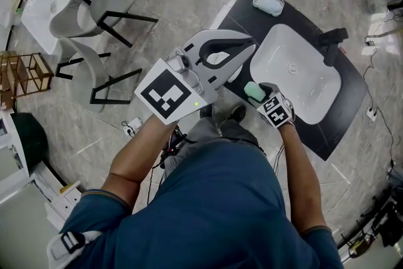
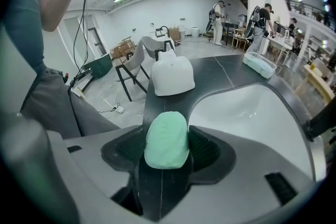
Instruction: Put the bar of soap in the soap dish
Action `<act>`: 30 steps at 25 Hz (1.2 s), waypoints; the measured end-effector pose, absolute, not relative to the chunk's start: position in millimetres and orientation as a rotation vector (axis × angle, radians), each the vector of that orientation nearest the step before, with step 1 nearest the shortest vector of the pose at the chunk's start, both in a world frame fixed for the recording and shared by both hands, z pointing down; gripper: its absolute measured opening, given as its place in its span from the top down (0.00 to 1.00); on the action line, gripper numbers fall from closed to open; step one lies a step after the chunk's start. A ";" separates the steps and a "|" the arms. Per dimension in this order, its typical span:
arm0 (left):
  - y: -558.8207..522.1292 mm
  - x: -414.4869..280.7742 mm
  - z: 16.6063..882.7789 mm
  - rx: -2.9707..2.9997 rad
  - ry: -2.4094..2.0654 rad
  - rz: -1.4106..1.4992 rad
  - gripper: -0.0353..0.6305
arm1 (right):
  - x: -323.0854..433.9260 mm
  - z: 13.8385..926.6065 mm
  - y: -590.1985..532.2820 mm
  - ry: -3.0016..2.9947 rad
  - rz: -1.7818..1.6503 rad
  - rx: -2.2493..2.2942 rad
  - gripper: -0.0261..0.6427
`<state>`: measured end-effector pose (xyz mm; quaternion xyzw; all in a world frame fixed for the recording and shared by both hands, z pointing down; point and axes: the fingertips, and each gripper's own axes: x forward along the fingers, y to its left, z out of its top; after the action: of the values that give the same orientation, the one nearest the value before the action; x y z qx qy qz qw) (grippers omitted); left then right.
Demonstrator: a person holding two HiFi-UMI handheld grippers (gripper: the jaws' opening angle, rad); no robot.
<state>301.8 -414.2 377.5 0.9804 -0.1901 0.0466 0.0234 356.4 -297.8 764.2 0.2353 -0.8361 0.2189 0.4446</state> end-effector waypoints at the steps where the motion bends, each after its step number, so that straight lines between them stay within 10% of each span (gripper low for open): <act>1: -414.0 300.5 376.6 3.035 -0.589 0.142 0.95 | 356.0 761.7 -298.7 -2.074 0.540 0.590 0.57; 30: -418.8 264.2 375.6 3.028 -0.596 0.110 0.94 | 348.6 777.5 -296.7 -1.917 0.477 0.469 0.57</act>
<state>264.2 -418.8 375.6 0.9802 -0.1928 0.0358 0.0268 348.6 -296.7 777.5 0.1964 -0.8020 0.1995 0.5276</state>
